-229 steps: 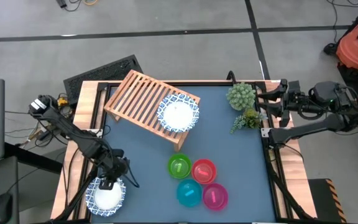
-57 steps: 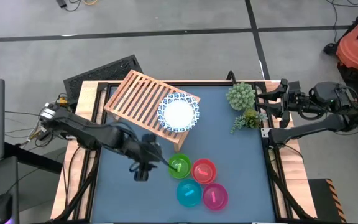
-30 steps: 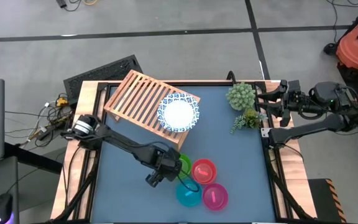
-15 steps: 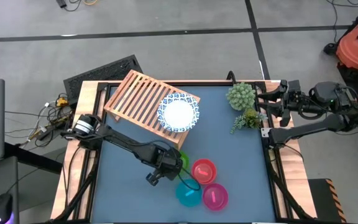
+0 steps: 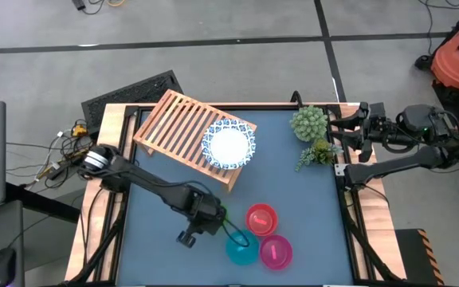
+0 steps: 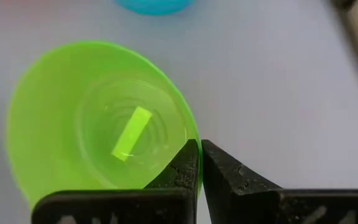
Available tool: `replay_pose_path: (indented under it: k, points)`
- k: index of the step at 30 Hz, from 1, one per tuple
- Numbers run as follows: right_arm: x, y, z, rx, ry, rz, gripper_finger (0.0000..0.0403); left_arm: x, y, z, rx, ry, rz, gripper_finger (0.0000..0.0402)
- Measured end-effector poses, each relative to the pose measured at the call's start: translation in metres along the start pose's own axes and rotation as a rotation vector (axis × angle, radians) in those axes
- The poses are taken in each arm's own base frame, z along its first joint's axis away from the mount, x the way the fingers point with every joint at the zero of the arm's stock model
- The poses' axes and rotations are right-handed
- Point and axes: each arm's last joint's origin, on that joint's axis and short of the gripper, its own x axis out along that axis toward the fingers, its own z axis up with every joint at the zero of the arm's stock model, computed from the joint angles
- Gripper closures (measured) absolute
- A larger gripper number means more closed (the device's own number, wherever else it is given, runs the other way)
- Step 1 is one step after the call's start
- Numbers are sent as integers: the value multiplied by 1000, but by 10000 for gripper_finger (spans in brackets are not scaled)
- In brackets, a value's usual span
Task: Place and stack bowls onto a shelf
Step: Put the green bowl on the shelf
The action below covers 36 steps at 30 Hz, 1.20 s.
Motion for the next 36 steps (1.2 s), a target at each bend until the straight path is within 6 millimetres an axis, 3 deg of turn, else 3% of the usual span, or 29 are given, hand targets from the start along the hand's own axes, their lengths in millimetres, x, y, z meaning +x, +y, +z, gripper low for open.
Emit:
replay_pose_path:
  k: [8, 14, 18, 24, 29, 36]
  points:
    - [0, 0, 0, -8, 0, 0, 184, -72, -36, -6, -236, -153, -55, 401]
    - [0, 0, 0, -11, -3, -9, 184, -129, -44, -26, -435, -305, 113, 401]
    - [0, -1, 0, -11, -6, -19, 184, -159, -39, -46, -600, -390, 328, 401]
    - [0, -1, 0, -11, -13, -42, 184, -189, -31, -74, -758, -458, 561, 401]
    - [0, -2, 1, -11, -18, -59, 184, -202, -13, -90, -828, -448, 745, 402]
    - [0, -2, 1, -10, -28, -86, 184, -212, 26, -112, -821, -257, 869, 402]
